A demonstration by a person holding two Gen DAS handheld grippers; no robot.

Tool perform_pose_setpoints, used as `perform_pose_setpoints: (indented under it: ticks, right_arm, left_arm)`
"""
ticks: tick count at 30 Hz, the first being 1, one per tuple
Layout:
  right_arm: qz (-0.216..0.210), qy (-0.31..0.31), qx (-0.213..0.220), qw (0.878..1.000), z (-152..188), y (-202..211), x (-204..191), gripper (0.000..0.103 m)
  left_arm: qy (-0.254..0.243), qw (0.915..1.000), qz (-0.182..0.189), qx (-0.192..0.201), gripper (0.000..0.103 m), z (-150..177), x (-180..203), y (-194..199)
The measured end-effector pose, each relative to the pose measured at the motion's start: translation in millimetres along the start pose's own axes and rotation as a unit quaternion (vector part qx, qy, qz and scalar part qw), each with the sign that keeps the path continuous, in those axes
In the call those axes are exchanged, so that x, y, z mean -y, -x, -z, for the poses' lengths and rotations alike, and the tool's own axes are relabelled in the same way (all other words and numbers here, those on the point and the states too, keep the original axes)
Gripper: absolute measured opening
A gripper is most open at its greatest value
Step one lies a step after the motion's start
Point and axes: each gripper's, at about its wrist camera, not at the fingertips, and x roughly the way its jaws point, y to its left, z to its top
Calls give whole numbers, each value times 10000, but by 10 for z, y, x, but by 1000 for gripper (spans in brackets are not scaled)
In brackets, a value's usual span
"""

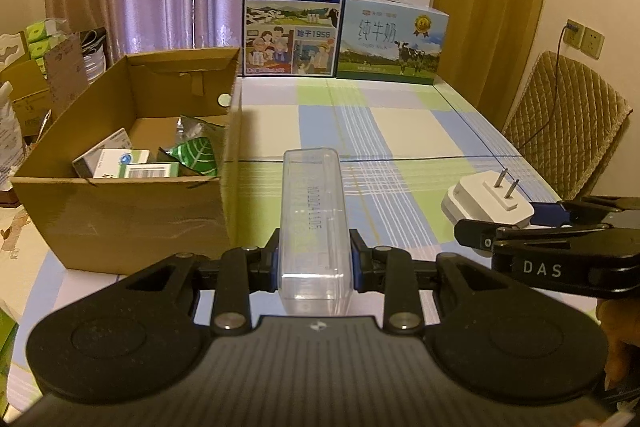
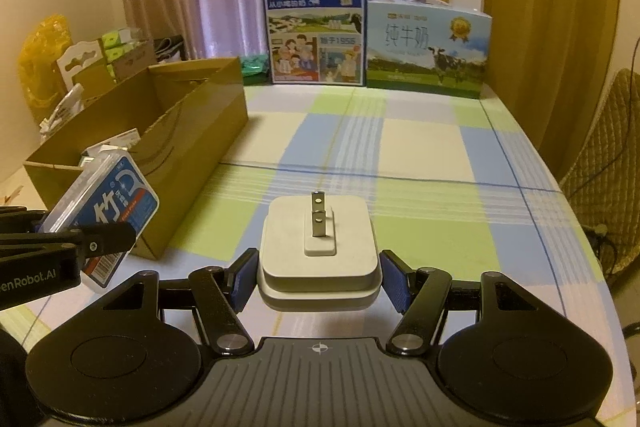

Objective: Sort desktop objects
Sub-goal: 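Lift the clear case and white plug and carry them to the cardboard box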

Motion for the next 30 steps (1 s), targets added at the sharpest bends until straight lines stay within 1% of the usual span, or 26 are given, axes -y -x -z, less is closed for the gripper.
perform_pose_setpoints:
  ticks: [6,18,30]
  right_arm:
    - [-169,63,35,9998,-72,0,-166,62]
    - [-674,377,198,9968,-326,-64,-732,62]
    - [-1090,699,435,9906,-656,-192,-1243,62]
  left_arm:
    - [46,9999,-81,69,26,-23,-138,77]
    - [195,9985,-445,259,26,-91,-578,321]
    - [166,9954,-847,421,26,-302,-1045,491]
